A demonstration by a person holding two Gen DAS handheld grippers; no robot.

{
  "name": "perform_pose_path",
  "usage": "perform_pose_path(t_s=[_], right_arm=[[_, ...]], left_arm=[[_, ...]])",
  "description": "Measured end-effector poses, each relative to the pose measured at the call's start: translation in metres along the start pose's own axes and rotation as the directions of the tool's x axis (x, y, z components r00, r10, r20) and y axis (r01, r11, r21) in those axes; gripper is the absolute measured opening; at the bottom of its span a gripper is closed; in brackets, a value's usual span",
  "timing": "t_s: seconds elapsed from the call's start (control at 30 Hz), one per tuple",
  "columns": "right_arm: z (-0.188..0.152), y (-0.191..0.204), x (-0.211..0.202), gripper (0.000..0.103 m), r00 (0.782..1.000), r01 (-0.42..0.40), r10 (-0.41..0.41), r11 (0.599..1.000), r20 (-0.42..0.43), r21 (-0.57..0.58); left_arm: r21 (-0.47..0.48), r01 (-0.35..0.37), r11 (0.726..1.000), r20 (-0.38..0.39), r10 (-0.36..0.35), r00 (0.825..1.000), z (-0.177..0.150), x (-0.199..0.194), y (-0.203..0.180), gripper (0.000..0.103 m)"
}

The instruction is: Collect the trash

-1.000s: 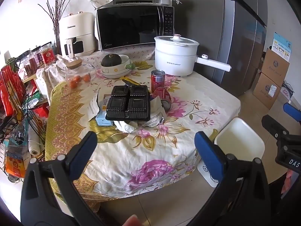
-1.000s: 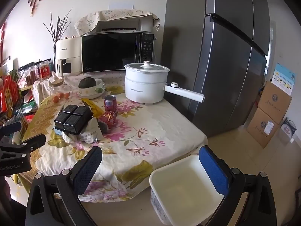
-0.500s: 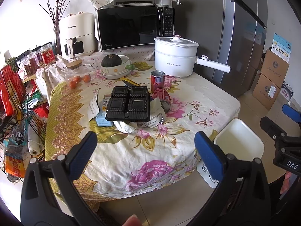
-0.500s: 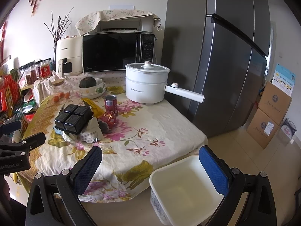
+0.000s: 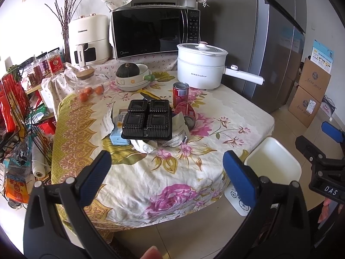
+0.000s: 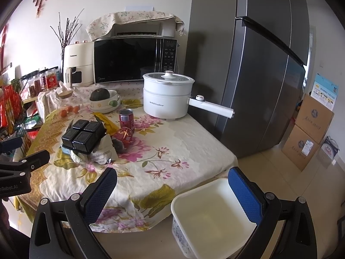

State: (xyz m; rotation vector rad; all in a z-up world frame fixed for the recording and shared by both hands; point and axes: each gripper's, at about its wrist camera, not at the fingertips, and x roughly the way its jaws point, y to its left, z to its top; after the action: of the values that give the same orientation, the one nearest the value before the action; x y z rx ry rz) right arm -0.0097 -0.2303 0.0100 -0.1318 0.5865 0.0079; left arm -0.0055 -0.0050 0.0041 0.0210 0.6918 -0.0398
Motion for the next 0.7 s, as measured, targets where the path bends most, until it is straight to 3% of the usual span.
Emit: perform_pose_path(t_s=[0.7], right_arm=[[-0.0006, -0.0032, 0.0054, 0.103, 0.999, -0.01, 0.012, 0.999, -0.044, 0.04]], left_arm=[[-0.011, 0.0, 1.0, 0.001, 0.0, 1.0, 0.0002, -0.0025, 0.0049, 0.103]])
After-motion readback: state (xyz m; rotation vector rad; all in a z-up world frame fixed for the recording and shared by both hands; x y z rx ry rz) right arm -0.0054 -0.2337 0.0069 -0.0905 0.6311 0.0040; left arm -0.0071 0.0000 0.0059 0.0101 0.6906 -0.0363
